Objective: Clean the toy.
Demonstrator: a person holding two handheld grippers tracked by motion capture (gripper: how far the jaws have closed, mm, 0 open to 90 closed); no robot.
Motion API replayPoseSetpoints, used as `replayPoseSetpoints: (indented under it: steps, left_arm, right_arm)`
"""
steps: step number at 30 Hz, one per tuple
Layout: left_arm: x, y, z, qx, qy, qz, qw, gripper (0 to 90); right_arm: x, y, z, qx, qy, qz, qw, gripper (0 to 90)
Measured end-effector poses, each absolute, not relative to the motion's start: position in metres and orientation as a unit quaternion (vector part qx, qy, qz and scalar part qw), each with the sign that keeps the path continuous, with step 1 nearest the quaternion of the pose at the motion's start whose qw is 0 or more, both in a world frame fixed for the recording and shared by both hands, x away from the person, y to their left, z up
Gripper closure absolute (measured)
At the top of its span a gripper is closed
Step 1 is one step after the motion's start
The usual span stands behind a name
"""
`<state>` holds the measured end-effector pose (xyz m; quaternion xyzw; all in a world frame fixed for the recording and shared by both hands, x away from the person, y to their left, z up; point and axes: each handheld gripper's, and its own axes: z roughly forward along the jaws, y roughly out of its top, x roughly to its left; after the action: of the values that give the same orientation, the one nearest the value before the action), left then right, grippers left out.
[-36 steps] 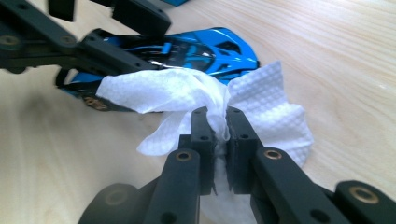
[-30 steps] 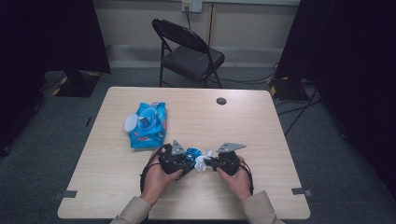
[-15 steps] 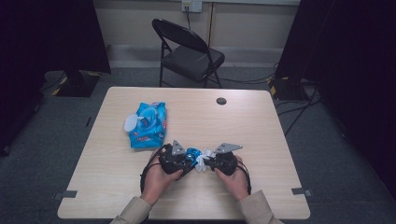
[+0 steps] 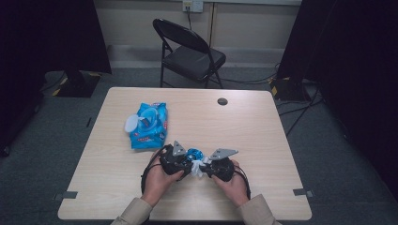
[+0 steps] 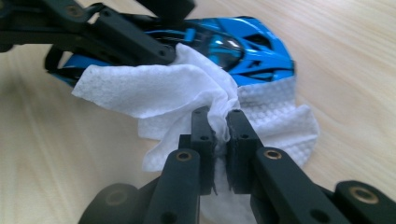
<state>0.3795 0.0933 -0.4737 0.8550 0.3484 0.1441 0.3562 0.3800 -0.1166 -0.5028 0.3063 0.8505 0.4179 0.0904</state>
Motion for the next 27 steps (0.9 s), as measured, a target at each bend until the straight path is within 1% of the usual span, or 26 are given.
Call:
replayPoseSetpoints:
  steps: [27]
  left_arm:
    - [0.380,0.094,-0.474,0.856,0.348,0.144,0.355,47.7]
  right_arm:
    - [0.365,-0.097,-0.504,0.274,0.859,0.430,0.054,84.1]
